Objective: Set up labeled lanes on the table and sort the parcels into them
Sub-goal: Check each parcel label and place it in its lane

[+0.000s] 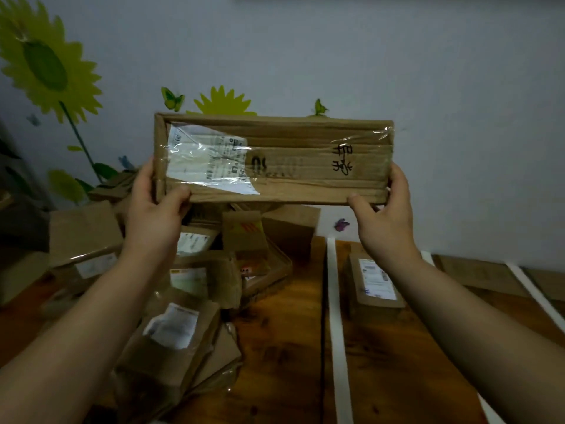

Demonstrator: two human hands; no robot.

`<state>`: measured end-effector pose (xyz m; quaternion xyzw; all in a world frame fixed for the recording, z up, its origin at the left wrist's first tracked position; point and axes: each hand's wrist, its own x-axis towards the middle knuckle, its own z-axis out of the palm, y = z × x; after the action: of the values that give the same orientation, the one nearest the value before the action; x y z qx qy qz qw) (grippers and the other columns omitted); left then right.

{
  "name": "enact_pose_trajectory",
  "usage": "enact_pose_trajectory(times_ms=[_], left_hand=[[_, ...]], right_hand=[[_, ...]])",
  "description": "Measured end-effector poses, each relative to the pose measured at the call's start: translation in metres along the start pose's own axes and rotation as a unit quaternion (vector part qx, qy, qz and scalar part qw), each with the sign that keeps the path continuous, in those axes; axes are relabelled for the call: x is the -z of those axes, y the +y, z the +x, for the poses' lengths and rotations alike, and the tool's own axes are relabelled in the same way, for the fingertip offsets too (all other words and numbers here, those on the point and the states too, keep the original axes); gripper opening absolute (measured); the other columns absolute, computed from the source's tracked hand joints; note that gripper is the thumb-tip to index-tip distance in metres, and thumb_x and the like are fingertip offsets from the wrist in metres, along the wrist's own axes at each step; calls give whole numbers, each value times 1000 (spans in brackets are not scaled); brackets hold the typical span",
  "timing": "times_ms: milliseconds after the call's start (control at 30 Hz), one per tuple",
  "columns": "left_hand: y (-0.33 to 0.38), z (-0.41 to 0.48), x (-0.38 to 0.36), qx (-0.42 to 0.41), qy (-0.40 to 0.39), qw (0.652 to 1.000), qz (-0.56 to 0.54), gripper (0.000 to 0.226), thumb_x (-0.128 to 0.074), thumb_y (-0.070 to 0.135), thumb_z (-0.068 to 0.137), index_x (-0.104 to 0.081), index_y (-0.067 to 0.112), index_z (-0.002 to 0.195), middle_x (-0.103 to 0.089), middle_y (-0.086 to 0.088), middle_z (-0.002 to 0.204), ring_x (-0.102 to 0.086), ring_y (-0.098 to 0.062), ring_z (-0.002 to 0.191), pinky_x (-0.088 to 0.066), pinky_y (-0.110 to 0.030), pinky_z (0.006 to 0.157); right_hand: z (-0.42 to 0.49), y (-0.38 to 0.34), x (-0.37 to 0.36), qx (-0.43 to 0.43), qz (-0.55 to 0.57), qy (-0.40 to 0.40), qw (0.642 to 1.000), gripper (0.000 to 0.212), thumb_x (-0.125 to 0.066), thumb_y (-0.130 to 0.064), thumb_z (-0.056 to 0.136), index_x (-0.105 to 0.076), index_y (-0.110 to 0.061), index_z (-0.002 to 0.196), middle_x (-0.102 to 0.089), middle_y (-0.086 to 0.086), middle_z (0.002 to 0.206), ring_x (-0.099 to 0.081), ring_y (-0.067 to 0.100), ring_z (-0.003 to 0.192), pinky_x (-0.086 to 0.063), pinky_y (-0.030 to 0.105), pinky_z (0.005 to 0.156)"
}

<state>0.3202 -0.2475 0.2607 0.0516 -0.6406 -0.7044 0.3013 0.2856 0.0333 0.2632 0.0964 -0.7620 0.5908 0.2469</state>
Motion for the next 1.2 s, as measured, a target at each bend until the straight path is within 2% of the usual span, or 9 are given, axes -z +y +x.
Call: enact_pose_trajectory(times_ms=[67, 133, 300, 467, 667, 833, 967, 1067, 1200], left_hand=[[0, -10, -19, 8, -18, 1000, -10, 56, -49, 0, 92, -38, 24, 141, -61, 4, 123, -61, -15, 111, -51, -35, 92], [0, -22, -43, 15, -39, 999, -12, 59, -54, 5, 89, -38, 27, 141, -61, 4, 124, -61, -16, 111, -49, -41, 96], [4, -72, -136, 35, -104, 993, -34, 60, -58, 10, 84, -41, 31, 139, -61, 5, 124, -60, -15, 112, -48, -46, 98], [9, -170, -260, 40, -200, 978, -51, 54, -49, 3, 93, -40, 29, 140, -61, 6, 117, -62, -12, 102, -53, -31, 86], [19, -302, -403, 72, -296, 950, -67, 51, -50, 7, 93, -42, 30, 137, -58, 0, 114, -61, -18, 103, -52, -36, 92], [33, -388, -494, 93, -370, 921, -74, 51, -53, 8, 93, -42, 29, 138, -58, 4, 117, -61, -12, 99, -53, -28, 81], [34, -430, -556, 102, -416, 901, -62, 51, -53, 11, 93, -39, 30, 139, -55, 4, 117, -59, -15, 102, -52, -33, 87], [25, -454, -601, 105, -438, 891, -54, 52, -53, 11, 93, -39, 29, 140, -52, 3, 118, -58, -15, 101, -52, -34, 87], [-6, -472, -665, 106, -466, 877, -42, 50, -54, 14, 93, -41, 28, 139, -53, 0, 122, -58, -18, 103, -53, -38, 88]], right_hand=[[-8, -1, 27, -3, -13, 18, 1000, 58, -63, -15, 87, -37, -33, 135, -46, -4, 131, -51, -9, 104, -53, 24, 89], [-15, -1, 58, -9, -30, 42, 999, 59, -63, -14, 88, -37, -31, 138, -46, -6, 130, -50, -14, 100, -52, 19, 87], [-38, 6, 167, -17, -102, 111, 988, 56, -62, -19, 88, -39, -31, 137, -49, -4, 130, -49, 4, 114, -44, 15, 93], [-77, 24, 320, -54, -176, 184, 966, 69, -59, -33, 84, -29, -26, 145, -46, 0, 137, -46, 15, 125, -40, 44, 107], [-138, 30, 502, -107, -243, 253, 930, 72, -60, -32, 85, -24, -28, 148, -41, 0, 143, -41, 17, 131, -35, 45, 111], [-179, 18, 613, -132, -257, 294, 911, 64, -59, -21, 92, -25, -30, 146, -38, -10, 134, -34, 1, 118, -30, 26, 102], [-193, 34, 680, -163, -272, 338, 886, 71, -61, -28, 89, -23, -31, 148, -39, -3, 143, -39, 12, 129, -34, 41, 110], [-195, 57, 721, -185, -271, 356, 875, 71, -62, -31, 85, -25, -32, 146, -42, -2, 141, -42, 17, 129, -37, 49, 108], [-180, 94, 771, -188, -281, 360, 870, 45, -63, -26, 86, -40, -37, 124, -50, -3, 128, -47, 14, 117, -42, 39, 101]])
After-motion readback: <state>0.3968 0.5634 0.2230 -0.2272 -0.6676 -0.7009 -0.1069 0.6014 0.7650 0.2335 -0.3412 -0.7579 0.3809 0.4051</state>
